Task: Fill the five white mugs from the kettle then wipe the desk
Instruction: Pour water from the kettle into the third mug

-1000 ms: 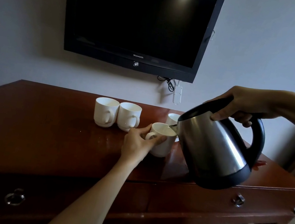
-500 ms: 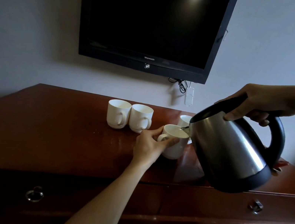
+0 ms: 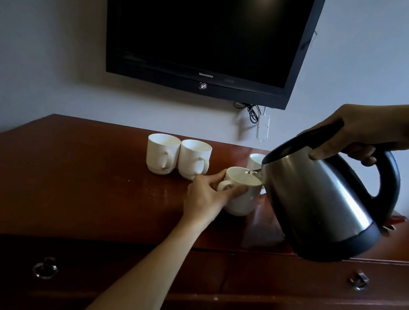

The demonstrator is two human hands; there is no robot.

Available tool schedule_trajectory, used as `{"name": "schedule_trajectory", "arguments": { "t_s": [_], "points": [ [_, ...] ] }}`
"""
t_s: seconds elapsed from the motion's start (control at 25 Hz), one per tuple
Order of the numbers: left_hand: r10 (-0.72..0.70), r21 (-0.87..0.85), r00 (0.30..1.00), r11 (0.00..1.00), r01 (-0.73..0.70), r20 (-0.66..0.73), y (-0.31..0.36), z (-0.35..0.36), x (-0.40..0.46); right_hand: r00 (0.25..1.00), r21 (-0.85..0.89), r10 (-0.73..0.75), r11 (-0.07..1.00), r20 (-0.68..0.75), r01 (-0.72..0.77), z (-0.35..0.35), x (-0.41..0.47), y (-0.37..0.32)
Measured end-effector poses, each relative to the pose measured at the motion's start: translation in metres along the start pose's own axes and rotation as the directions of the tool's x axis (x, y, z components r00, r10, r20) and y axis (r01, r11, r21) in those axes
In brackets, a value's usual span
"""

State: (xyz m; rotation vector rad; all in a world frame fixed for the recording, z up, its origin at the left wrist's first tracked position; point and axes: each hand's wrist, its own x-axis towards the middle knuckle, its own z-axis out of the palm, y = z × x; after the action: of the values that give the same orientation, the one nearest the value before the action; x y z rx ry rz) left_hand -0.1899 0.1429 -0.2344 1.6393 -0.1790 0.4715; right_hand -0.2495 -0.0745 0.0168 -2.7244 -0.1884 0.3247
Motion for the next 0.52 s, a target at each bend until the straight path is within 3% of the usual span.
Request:
{"name": "schedule_trajectory", "arguments": {
  "t_s": [0.52],
  "points": [
    [-0.002,-0.003,1.0,1.0,0.002,-0.008,-0.0012,0.0002,-0.0006,1.0,-0.025,0.021,0.999,-0.002,-0.022,0.0008,-0.0047,-0.0036]
  ]
}}
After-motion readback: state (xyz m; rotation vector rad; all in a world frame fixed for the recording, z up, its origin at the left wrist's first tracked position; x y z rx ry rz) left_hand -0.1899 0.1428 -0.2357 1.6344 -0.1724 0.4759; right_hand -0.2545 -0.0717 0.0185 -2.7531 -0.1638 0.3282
